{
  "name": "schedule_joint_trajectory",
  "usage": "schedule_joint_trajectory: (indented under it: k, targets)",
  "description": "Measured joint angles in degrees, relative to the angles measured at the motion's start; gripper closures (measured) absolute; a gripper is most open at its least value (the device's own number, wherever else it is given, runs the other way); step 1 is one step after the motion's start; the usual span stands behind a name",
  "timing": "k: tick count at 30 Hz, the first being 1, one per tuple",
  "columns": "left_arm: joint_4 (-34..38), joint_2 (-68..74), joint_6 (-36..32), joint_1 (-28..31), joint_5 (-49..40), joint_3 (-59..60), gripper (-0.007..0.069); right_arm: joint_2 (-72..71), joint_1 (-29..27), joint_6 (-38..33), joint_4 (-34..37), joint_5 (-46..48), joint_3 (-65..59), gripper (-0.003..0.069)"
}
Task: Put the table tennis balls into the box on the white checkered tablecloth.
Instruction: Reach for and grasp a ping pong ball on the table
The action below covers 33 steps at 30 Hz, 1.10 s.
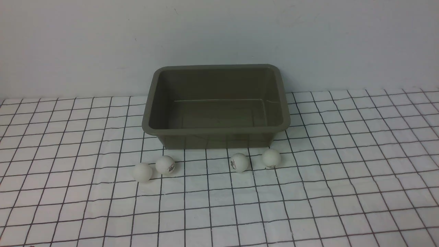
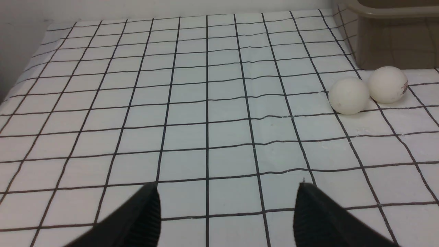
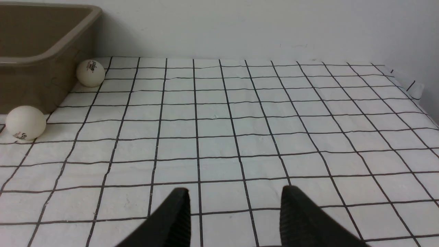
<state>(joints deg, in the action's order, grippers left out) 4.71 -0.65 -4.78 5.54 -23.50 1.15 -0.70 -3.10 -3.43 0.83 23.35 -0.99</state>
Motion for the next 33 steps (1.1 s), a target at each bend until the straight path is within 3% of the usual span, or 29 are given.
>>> schedule_joint_trajectory:
  k: [28,33]
  targets:
    - [0.0,0.0,0.0,0.0,0.0,0.0,0.0155,0.0,3.9,0.0,0.1,0.0,0.0,0.0324]
    - [0.0,0.0,0.0,0.0,0.0,0.0,0.0155,0.0,3.9,1.9,1.8,-4.4,-0.6,0.0324]
